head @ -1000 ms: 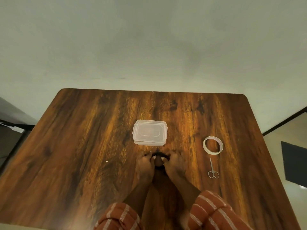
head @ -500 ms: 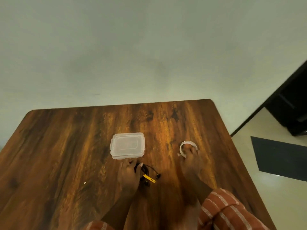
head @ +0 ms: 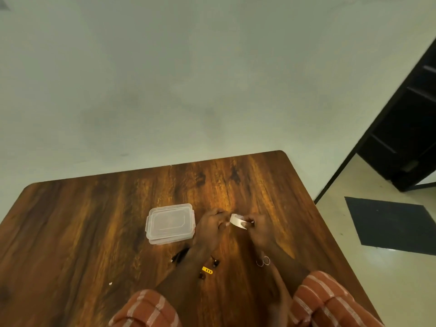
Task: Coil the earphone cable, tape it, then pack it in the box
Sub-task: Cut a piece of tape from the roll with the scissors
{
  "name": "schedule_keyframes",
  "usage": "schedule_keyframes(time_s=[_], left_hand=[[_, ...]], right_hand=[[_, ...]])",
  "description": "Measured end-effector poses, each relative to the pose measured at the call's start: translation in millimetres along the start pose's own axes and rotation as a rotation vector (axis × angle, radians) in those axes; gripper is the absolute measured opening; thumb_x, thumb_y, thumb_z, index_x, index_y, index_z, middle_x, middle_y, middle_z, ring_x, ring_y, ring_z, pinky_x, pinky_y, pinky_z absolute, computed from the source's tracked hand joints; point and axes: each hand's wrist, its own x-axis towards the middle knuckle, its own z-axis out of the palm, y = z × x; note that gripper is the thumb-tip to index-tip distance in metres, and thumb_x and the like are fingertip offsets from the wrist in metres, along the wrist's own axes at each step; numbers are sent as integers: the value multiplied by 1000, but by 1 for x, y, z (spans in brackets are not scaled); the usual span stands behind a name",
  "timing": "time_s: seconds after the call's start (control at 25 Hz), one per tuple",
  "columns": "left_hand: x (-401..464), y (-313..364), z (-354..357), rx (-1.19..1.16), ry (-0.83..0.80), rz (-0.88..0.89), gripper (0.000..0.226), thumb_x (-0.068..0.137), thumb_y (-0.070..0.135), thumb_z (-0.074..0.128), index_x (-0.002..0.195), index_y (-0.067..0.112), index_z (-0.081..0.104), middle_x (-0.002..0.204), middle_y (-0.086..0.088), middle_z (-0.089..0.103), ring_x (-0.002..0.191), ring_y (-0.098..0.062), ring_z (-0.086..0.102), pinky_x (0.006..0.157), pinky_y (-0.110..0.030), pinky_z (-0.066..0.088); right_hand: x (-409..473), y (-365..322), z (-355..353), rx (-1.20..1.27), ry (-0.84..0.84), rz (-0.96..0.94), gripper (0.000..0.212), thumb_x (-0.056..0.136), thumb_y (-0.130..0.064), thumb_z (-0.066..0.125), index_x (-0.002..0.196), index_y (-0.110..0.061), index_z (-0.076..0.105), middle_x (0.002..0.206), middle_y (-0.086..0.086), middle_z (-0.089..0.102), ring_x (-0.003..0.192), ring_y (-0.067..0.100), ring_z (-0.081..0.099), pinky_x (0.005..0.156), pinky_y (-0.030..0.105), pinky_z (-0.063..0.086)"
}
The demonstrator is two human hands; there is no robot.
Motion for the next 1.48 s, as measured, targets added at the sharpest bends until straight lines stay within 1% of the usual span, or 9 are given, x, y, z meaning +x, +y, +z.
schedule_keyframes(time_s=[0.16, 0.24, 0.36, 0.56, 0.72, 0.92, 1.08, 1.24, 1.48], left_hand=[[28, 14, -62, 6, -13, 185, 36, 92, 18, 64, 128, 18, 64, 136, -3, 61, 123, -18, 55, 99, -21, 40], [34, 18, -93, 24, -49, 248, 41, 91, 23, 66, 131, 17, 62, 136, -4, 61, 123, -21, 56, 101, -30, 46], [33, 25, -136, 74, -32, 180, 48, 93, 27, 64, 139, 24, 53, 142, 1, 57, 127, -18, 52, 105, -35, 46], [17, 29, -198, 8, 170, 95, 42, 91, 20, 61, 133, 26, 58, 116, -4, 69, 100, -19, 64, 89, -33, 53], [0, 29, -229, -250, 333, -82, 49, 85, 23, 74, 132, 29, 60, 110, 4, 70, 86, -13, 69, 80, -27, 59], [-21, 32, -250, -266, 359, -100, 35, 85, 41, 72, 119, 37, 66, 95, 29, 64, 80, 2, 66, 64, -6, 50], [-26, 36, -262, -207, 427, -20, 19, 91, 42, 62, 110, 40, 66, 105, 25, 65, 89, 2, 65, 76, -18, 54], [-21, 44, -265, -296, 463, -4, 14, 91, 35, 65, 91, 49, 64, 96, 28, 65, 93, 8, 61, 73, -12, 46], [-5, 52, -260, -342, 438, 24, 7, 90, 20, 67, 86, 25, 67, 93, 14, 65, 88, 0, 61, 75, -16, 46]], right_hand=[[17, -68, -24, 242, -113, -129, 14, 94, -6, 62, 94, -4, 76, 89, 11, 74, 78, 14, 65, 62, 18, 46], [24, -100, -39, 261, -172, -175, 18, 98, -8, 58, 91, -8, 75, 83, 0, 72, 75, 6, 65, 59, 12, 44], [30, -150, -58, 267, -271, -256, 26, 100, -12, 54, 83, -19, 71, 74, -17, 70, 72, -4, 64, 67, 16, 47], [28, -220, -57, 335, -394, -370, 21, 95, -2, 57, 110, -4, 71, 108, 11, 71, 95, 19, 65, 93, 33, 51], [14, -252, -40, 234, -254, -625, 28, 89, 2, 65, 113, -10, 72, 114, 3, 71, 96, 12, 64, 84, 16, 48], [-1, -278, -26, 358, -147, -691, 14, 90, -3, 67, 96, -7, 79, 96, 5, 78, 91, 19, 72, 80, 22, 56], [-10, -289, -28, 458, -148, -685, 14, 90, -4, 66, 96, -6, 79, 96, 7, 79, 90, 17, 73, 78, 15, 54], [-11, -287, -35, 511, -136, -677, 14, 90, -4, 67, 97, -6, 79, 95, 6, 79, 89, 14, 73, 76, 13, 53], [-13, -273, -47, 460, -128, -694, 18, 91, -8, 67, 90, -22, 78, 89, -8, 77, 86, 4, 71, 75, 12, 54]])
